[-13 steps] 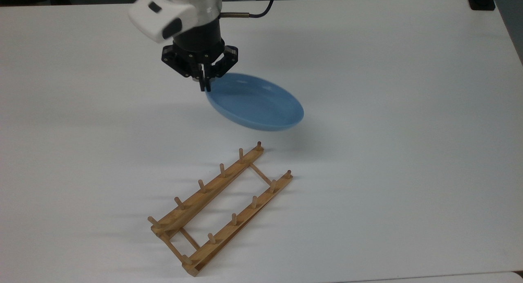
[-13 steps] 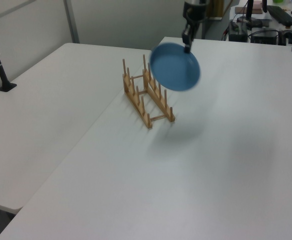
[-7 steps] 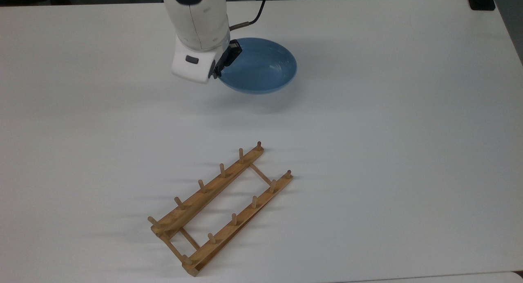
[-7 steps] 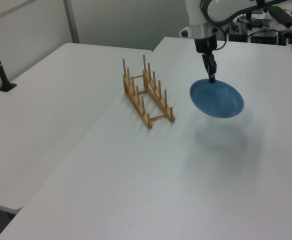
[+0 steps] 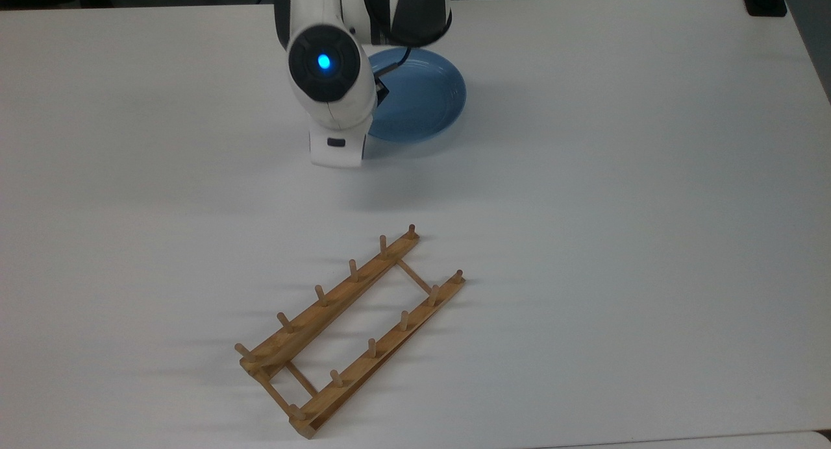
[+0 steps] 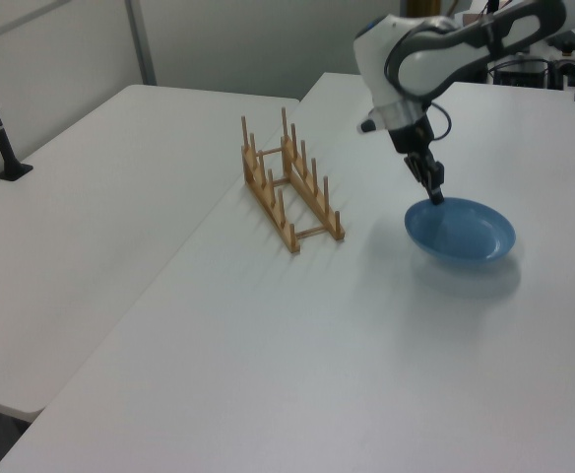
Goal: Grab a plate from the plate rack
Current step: 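Carry the plate away from the rack and lower it flat onto the table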
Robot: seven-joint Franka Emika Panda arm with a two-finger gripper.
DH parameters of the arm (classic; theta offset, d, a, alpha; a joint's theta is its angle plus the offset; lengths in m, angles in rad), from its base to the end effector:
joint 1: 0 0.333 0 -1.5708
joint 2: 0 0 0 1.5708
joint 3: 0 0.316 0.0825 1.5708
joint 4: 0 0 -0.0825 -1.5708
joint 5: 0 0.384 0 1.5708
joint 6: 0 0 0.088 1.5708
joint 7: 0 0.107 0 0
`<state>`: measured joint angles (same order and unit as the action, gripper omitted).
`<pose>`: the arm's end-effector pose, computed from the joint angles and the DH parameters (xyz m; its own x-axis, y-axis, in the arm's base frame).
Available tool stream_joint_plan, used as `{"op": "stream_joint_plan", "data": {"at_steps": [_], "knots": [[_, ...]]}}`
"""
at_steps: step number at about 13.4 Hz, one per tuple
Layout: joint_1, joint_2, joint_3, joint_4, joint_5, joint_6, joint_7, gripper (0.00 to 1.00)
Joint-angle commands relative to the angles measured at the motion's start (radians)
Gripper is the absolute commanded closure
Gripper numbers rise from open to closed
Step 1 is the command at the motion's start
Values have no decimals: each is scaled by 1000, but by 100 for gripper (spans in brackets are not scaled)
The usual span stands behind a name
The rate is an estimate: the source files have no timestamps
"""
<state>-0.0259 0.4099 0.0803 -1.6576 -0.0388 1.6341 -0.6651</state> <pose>0.6130 0.0250 0.3461 0.6722 0.6624 -0.3307 0.6113 -0.7486 -0.2567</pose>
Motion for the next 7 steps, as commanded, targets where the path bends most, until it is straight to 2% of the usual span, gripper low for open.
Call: {"op": "stream_joint_plan", "data": {"at_steps": [1,3,4,5,6,7], "knots": [[21,38,-7,-1,-36,6,-21,100],[21,46,-8,-2,-41,42,-10,99],[21,56,-8,-1,-42,52,7,91],[17,58,-11,4,-46,58,33,70],[14,55,-14,10,-46,58,67,35],[14,49,-16,30,-47,55,99,21]]}}
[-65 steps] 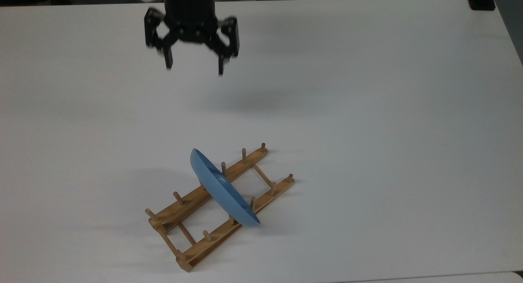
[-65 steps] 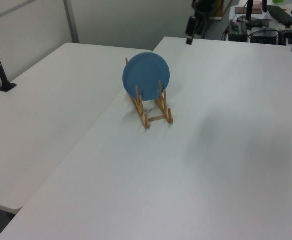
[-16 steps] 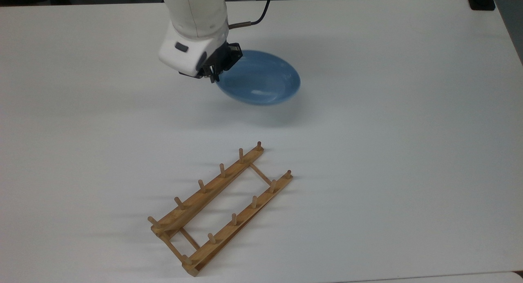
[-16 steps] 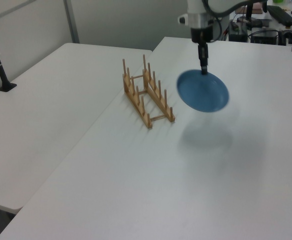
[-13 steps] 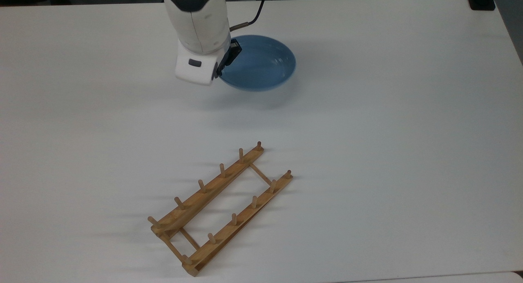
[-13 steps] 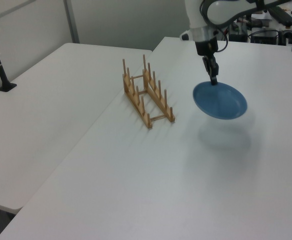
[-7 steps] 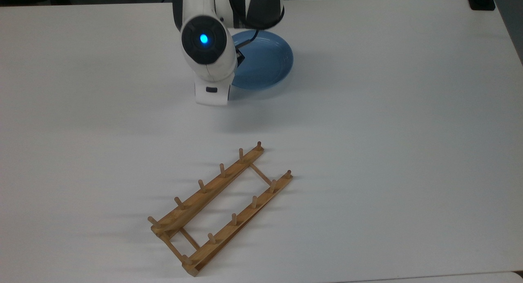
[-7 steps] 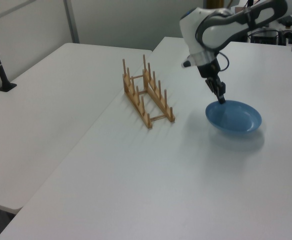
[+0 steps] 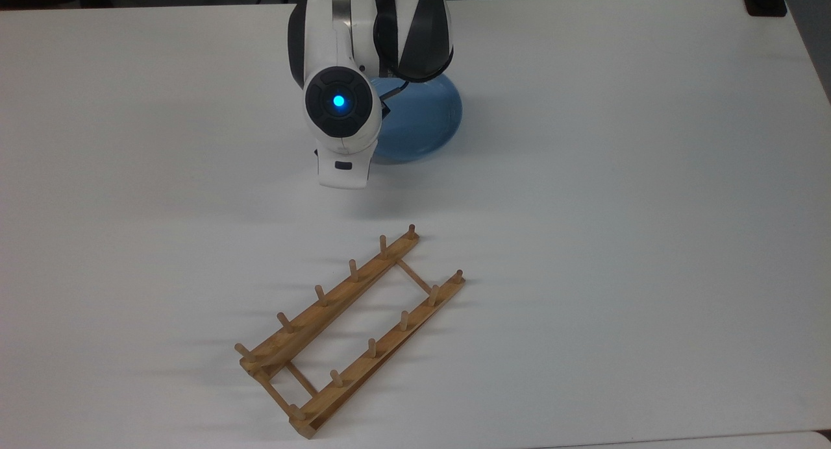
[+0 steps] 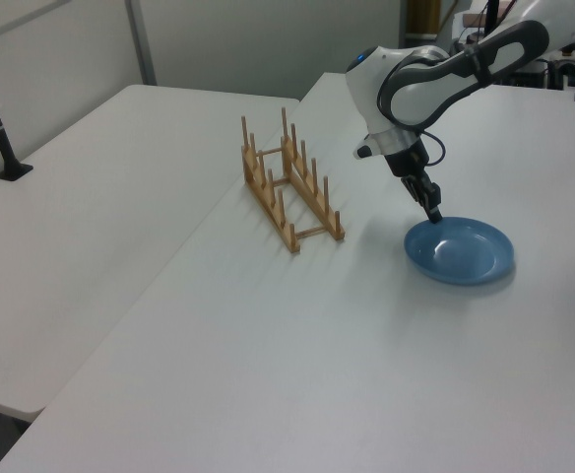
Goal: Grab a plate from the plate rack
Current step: 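Open the gripper and raise it off the plate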
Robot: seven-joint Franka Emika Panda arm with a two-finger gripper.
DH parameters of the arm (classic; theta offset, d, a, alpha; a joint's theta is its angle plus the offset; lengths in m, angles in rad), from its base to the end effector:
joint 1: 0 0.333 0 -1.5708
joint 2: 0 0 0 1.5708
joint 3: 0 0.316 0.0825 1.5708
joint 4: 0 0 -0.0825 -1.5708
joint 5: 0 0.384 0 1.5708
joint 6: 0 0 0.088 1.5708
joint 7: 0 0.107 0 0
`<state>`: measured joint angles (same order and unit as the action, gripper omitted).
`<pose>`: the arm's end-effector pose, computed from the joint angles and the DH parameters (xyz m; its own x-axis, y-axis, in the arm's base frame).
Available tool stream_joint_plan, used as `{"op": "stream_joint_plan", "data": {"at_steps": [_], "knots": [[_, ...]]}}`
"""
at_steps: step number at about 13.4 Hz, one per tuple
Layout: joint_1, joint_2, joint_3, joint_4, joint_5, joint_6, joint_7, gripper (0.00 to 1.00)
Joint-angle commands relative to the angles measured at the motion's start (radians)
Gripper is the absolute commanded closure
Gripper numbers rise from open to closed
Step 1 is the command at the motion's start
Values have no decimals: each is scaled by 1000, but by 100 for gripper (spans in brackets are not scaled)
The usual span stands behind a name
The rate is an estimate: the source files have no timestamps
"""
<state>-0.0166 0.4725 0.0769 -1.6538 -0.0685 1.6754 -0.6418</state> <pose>0.6192 0.0263 0.3105 0.6668 0.6515 -0.3619 0.6080 -0.7564 -0.2414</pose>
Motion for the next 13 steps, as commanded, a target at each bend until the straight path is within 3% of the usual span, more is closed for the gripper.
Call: {"op": "stream_joint_plan", "data": {"at_steps": [1,5,10,13], "knots": [[4,-24,-12,43,-17,9,117,3],[23,-133,-11,54,-51,1,322,0],[58,-313,-8,54,-103,3,693,0],[49,-403,-11,49,-86,3,758,0]]}}
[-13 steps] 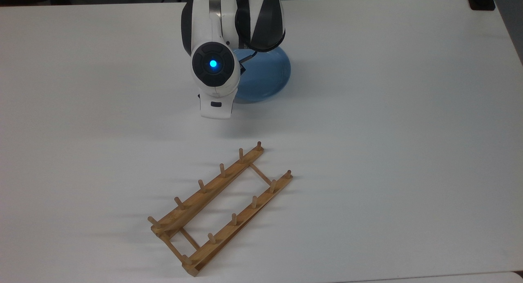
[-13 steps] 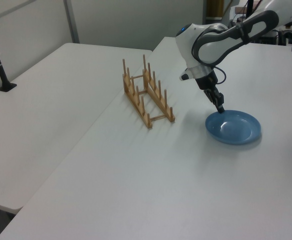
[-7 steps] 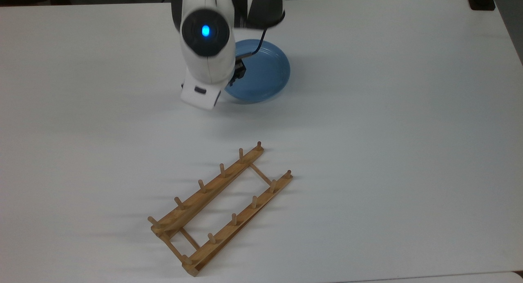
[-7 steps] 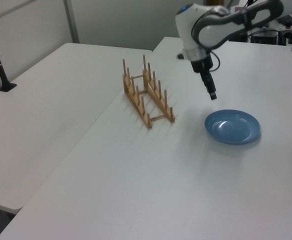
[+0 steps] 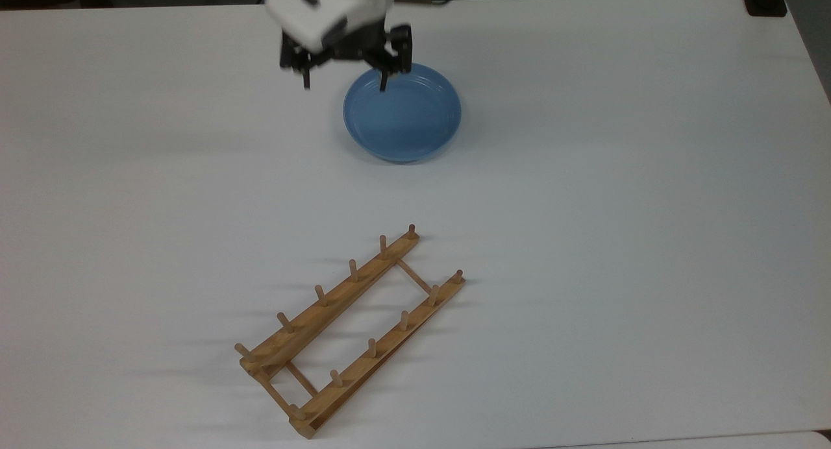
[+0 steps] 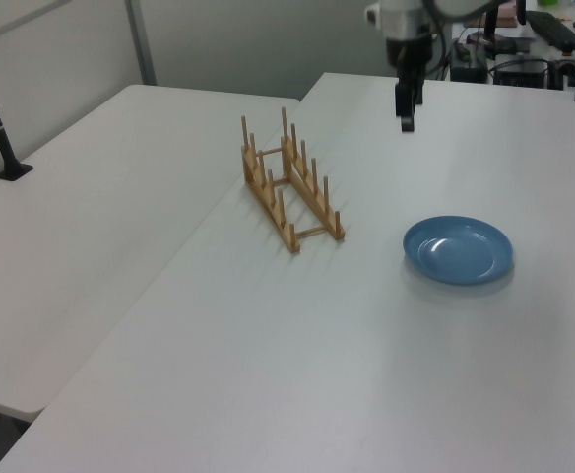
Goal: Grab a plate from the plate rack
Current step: 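Open the gripper and raise it off the plate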
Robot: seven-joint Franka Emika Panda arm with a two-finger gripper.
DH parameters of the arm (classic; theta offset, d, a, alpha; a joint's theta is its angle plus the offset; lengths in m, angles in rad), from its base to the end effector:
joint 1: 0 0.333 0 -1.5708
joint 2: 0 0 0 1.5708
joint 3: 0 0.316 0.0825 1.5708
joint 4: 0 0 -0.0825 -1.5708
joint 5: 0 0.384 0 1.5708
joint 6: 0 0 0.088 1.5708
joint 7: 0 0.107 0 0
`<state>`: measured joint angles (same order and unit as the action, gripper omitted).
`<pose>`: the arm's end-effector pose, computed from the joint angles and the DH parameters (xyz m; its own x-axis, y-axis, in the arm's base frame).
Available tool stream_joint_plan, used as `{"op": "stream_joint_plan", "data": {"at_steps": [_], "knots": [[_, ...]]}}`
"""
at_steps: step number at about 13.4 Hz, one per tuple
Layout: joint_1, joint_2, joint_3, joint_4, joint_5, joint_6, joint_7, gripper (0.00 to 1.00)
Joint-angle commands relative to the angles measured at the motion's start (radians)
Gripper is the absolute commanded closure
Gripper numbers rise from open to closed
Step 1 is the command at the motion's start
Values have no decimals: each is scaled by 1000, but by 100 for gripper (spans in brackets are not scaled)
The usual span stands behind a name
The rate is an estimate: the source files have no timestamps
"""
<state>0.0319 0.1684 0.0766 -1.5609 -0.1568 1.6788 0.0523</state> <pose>0.6075 0.0476 0.5415 0.9964 0.0730 -0.0436 0.0786 -0.9865 0.1440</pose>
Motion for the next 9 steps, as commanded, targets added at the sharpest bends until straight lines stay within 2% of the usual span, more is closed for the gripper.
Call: {"op": "stream_joint_plan", "data": {"at_steps": [1,3,9], "knots": [[-3,-121,-14,-45,12,-1,72,0],[-30,-144,-27,-48,81,-5,73,0],[-33,-142,-31,-57,86,-34,73,0]]}}
